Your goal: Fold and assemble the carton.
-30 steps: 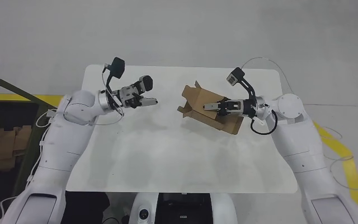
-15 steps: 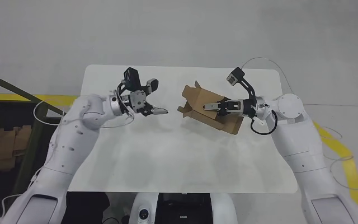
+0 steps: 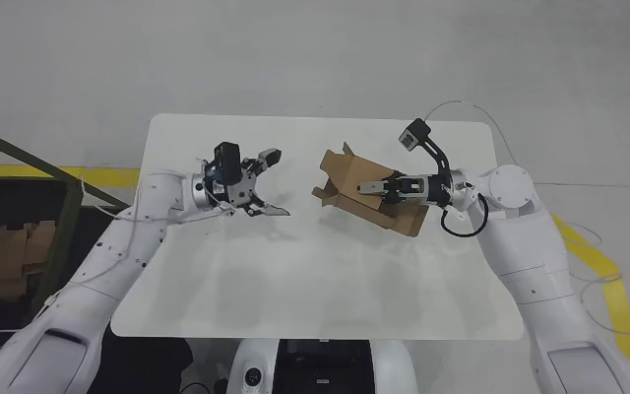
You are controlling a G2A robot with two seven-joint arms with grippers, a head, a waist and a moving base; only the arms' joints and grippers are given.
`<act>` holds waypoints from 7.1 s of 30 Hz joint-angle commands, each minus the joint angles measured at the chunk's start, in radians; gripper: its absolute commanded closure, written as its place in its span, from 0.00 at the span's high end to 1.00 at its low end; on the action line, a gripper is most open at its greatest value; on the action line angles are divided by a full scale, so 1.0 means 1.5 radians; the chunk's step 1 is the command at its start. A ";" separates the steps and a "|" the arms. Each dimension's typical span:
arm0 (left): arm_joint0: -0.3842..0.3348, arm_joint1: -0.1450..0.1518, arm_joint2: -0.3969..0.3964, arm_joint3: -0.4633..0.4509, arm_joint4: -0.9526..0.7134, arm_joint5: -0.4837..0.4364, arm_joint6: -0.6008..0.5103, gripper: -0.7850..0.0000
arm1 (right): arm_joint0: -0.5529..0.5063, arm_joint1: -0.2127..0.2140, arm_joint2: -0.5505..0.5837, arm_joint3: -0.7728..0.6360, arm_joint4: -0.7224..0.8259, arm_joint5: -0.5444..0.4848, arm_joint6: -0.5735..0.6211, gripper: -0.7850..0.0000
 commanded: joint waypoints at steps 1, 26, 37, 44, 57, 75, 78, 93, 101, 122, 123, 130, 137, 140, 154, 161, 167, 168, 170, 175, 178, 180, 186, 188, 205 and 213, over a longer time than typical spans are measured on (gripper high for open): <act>-0.010 0.005 0.011 0.012 0.056 0.000 0.065 1.00 | 0.000 0.000 0.000 0.000 0.000 0.000 0.000 0.00; -0.012 0.015 0.041 0.001 0.086 0.003 0.030 1.00 | -0.007 0.000 -0.002 -0.012 -0.005 0.004 -0.019 0.00; -0.018 0.013 0.101 -0.015 0.111 0.000 0.047 1.00 | 0.033 -0.006 -0.028 0.037 0.033 -0.027 0.024 0.00; -0.058 0.004 0.172 -0.013 0.124 0.000 0.078 1.00 | 0.044 -0.009 -0.038 0.047 0.058 -0.039 0.036 0.00; -0.117 0.007 0.252 -0.030 0.086 0.009 0.087 1.00 | 0.041 -0.009 -0.052 0.030 0.067 -0.043 0.042 0.00; -0.170 0.021 0.316 -0.030 0.099 0.040 0.118 1.00 | 0.037 -0.008 -0.065 0.017 0.062 -0.042 0.045 0.00; -0.177 0.023 0.320 -0.029 0.108 0.047 0.125 1.00 | 0.036 -0.008 -0.067 0.018 0.062 -0.041 0.045 0.00; -0.196 0.033 0.330 -0.045 0.108 0.060 0.138 1.00 | 0.038 -0.008 -0.080 0.016 0.063 -0.040 0.050 0.00; -0.203 0.030 0.333 -0.041 0.103 0.063 0.141 1.00 | 0.038 -0.008 -0.082 0.016 0.068 -0.043 0.054 0.00; -0.206 0.018 0.334 -0.033 0.047 0.029 0.107 1.00 | 0.041 -0.008 -0.095 0.015 0.070 -0.044 0.058 0.00; -0.208 0.018 0.334 -0.035 0.039 0.023 0.101 1.00 | 0.041 -0.008 -0.095 0.015 0.070 -0.044 0.057 0.00; -0.209 0.022 0.331 -0.042 0.024 0.016 0.094 1.00 | 0.043 -0.009 -0.099 0.017 0.071 -0.043 0.056 0.00; -0.206 0.024 0.330 -0.041 0.011 0.017 0.095 1.00 | 0.044 -0.009 -0.100 0.018 0.072 -0.044 0.056 0.00; -0.206 0.024 0.330 -0.041 0.007 0.015 0.093 1.00 | 0.044 -0.009 -0.100 0.019 0.073 -0.044 0.056 0.00; -0.207 0.023 0.330 -0.036 -0.006 0.010 0.088 0.45 | 0.047 -0.009 -0.105 0.023 0.077 -0.047 0.060 0.00; -0.208 0.022 0.331 -0.029 -0.010 0.007 0.085 0.44 | 0.047 -0.009 -0.105 0.024 0.076 -0.047 0.061 0.00; -0.207 0.023 0.331 -0.027 -0.021 0.004 0.082 0.45 | 0.047 -0.009 -0.106 0.024 0.082 -0.049 0.068 0.00; -0.208 0.024 0.331 -0.028 -0.023 0.004 0.081 0.45 | 0.047 -0.008 -0.106 0.025 0.082 -0.049 0.069 0.00; -0.207 0.026 0.332 -0.031 -0.030 0.001 0.078 0.45 | 0.047 -0.008 -0.107 0.025 0.081 -0.049 0.069 0.00; -0.207 0.032 0.340 -0.037 -0.054 0.000 0.078 0.47 | 0.047 -0.008 -0.108 0.025 0.081 -0.048 0.071 0.00; -0.210 0.038 0.351 -0.038 -0.074 0.000 0.078 0.47 | 0.047 -0.008 -0.108 0.025 0.081 -0.048 0.071 0.00; -0.215 0.042 0.356 -0.035 -0.084 0.000 0.078 0.45 | 0.047 -0.008 -0.109 0.024 0.080 -0.047 0.071 0.00; -0.226 0.052 0.367 -0.024 -0.120 0.000 0.078 0.42 | 0.048 -0.008 -0.111 0.021 0.082 -0.047 0.075 0.00; -0.229 0.055 0.369 -0.021 -0.128 0.000 0.078 0.41 | 0.048 -0.008 -0.112 0.020 0.081 -0.047 0.075 0.00; -0.244 0.051 0.383 -0.010 -0.126 0.000 0.078 0.44 | 0.050 -0.008 -0.116 0.011 0.080 -0.046 0.076 0.00; -0.250 0.044 0.382 -0.011 -0.112 0.000 0.078 0.44 | 0.050 -0.008 -0.116 0.009 0.080 -0.047 0.074 0.00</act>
